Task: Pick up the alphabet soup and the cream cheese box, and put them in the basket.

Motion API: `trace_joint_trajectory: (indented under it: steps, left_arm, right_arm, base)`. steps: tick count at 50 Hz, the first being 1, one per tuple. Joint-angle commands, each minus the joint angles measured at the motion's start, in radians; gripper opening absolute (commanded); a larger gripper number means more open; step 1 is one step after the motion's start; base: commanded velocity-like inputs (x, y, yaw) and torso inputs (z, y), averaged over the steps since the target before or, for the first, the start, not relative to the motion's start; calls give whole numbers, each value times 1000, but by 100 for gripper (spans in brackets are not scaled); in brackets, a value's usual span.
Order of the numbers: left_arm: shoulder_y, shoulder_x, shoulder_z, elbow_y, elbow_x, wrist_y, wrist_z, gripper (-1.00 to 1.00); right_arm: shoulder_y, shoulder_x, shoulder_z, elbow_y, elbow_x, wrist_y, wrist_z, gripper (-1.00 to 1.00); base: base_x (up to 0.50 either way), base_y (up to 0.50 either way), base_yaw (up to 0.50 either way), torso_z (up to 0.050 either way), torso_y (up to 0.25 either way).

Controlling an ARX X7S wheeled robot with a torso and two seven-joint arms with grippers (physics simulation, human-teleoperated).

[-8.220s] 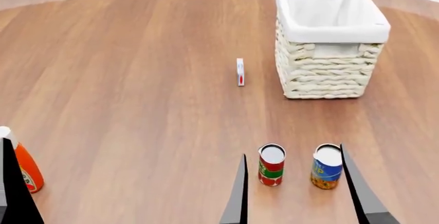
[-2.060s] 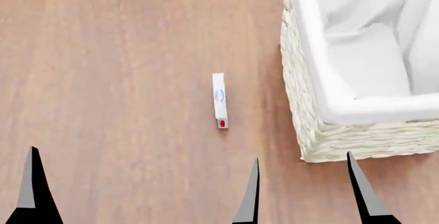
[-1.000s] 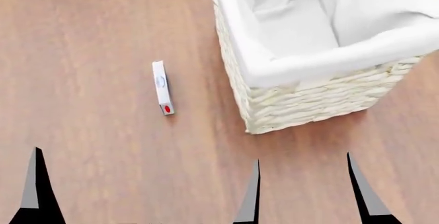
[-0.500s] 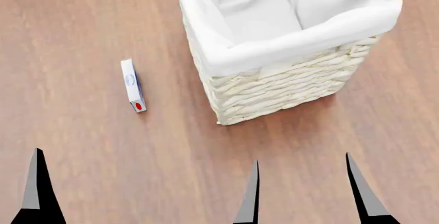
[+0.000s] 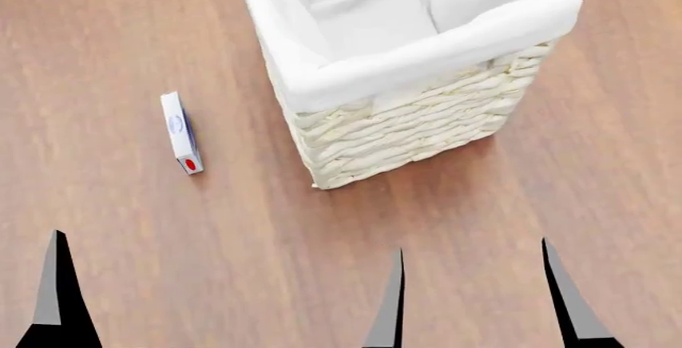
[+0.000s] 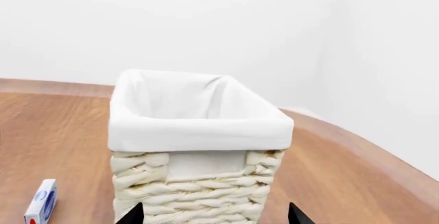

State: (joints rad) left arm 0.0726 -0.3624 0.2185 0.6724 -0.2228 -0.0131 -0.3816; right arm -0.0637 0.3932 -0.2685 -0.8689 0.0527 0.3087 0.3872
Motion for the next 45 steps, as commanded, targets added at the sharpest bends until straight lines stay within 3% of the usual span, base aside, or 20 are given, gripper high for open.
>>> trace_joint_trajectory:
  steps: [1, 20, 22, 25, 28, 45]
  left_arm:
    - [-1, -2, 2, -6, -2, 4, -3, 100]
    - [2, -1, 9, -22, -10, 18, -4, 100]
    - [1, -1, 11, -25, -8, 20, -4, 100]
    - [2, 1, 17, -29, -7, 24, -2, 100]
    - [3, 0, 15, -31, -11, 27, -2, 100]
    - [-3, -3, 21, -30, -11, 23, -8, 100]
  right_arm:
    - [-35, 9, -6, -50, -1, 33, 11, 100]
    - [-143, 28, -16, -175, 38, 118, 69, 100]
    - [-140, 37, 8, -178, 106, 142, 97, 100]
    - [-96, 138, -60, -178, 171, 168, 230, 100]
    - [38, 338, -200, -178, 371, 147, 493, 100]
    - [-81, 433, -260, -152, 409, 61, 577, 100]
  base:
    - [0, 0, 0, 0, 0]
    - [0, 0, 0, 0, 0]
    - [0, 0, 0, 0, 0]
    - [0, 0, 0, 0, 0]
    - [0, 0, 0, 0, 0]
    - [0, 0, 0, 0, 0]
